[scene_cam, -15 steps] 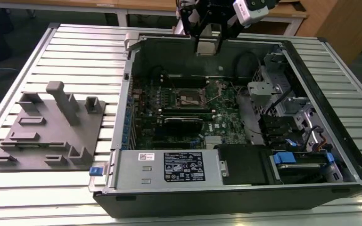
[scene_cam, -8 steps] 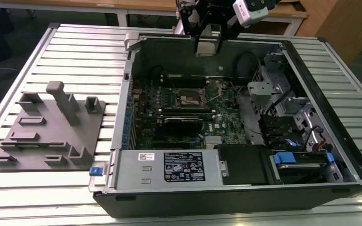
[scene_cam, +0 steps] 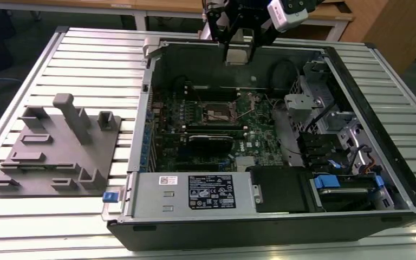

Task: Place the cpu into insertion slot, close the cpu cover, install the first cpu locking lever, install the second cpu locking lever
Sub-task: 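Place the cpu into insertion slot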

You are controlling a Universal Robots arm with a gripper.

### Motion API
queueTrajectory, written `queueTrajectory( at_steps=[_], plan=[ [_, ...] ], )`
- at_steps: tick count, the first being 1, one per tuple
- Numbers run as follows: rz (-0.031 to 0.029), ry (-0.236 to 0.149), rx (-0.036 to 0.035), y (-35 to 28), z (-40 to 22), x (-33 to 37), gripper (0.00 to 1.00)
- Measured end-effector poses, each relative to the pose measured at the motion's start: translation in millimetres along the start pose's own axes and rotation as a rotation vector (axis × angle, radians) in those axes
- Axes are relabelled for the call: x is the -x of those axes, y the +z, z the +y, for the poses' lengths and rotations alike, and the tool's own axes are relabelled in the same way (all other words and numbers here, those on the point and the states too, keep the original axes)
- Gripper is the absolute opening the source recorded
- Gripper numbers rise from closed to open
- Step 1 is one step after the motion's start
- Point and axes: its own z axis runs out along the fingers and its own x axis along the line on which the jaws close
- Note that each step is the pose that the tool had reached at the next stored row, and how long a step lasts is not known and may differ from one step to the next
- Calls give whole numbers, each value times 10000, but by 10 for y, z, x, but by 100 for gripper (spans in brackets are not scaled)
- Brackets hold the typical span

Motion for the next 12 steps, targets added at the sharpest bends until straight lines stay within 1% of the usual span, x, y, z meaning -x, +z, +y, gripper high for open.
queueTrajectory(
  at_steps=[7,12],
  plan=[
    [0,0,-1,2,0,0,54],
    [0,0,-2,20,-2,0,54]
  ],
)
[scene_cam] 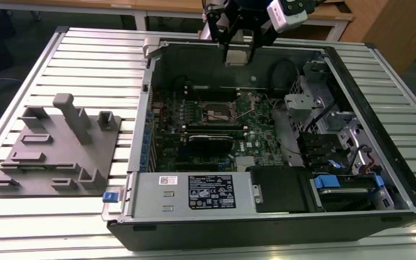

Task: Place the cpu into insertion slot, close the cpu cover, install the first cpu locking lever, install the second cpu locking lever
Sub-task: 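Place the cpu into insertion slot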

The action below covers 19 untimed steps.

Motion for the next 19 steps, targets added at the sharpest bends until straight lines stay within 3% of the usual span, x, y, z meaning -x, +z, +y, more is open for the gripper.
queueTrajectory(
  at_steps=[19],
  plan=[
    [0,0,2,50,-4,0,54]
  ],
)
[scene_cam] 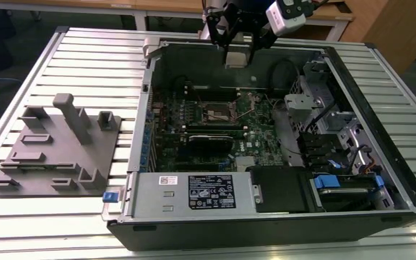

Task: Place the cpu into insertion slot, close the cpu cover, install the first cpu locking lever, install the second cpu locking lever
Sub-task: 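Place the cpu into insertion slot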

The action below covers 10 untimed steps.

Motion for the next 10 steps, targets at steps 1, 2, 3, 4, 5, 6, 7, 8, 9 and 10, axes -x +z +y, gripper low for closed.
queueTrajectory(
  at_steps=[1,2,3,4,5,6,7,8,9,10],
  plan=[
    [0,0,0,2,0,0,54],
    [0,0,0,3,0,0,54],
    [0,0,0,4,0,0,54],
    [-2,0,3,7,0,0,54],
    [-1,0,2,9,0,0,54],
    [-1,0,1,9,-1,0,54],
    [0,0,0,9,-1,0,54],
    [0,0,-1,10,-1,0,54],
    [0,0,0,10,-1,0,54],
    [0,0,0,10,-1,0,54]
  ],
)
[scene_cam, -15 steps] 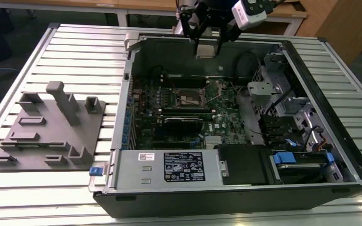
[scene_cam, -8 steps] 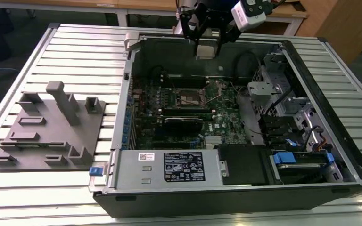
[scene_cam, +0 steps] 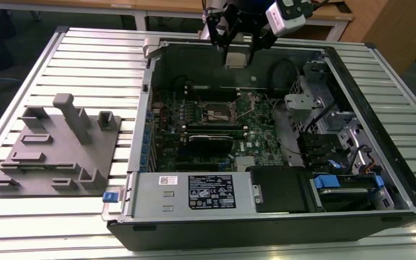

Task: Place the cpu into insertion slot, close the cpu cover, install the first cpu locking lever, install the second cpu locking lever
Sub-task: 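Place the cpu into insertion slot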

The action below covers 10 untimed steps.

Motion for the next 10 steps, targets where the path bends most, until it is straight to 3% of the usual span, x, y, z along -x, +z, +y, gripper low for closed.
queueTrajectory(
  at_steps=[10],
  plan=[
    [0,0,0,16,-1,0,54]
  ],
)
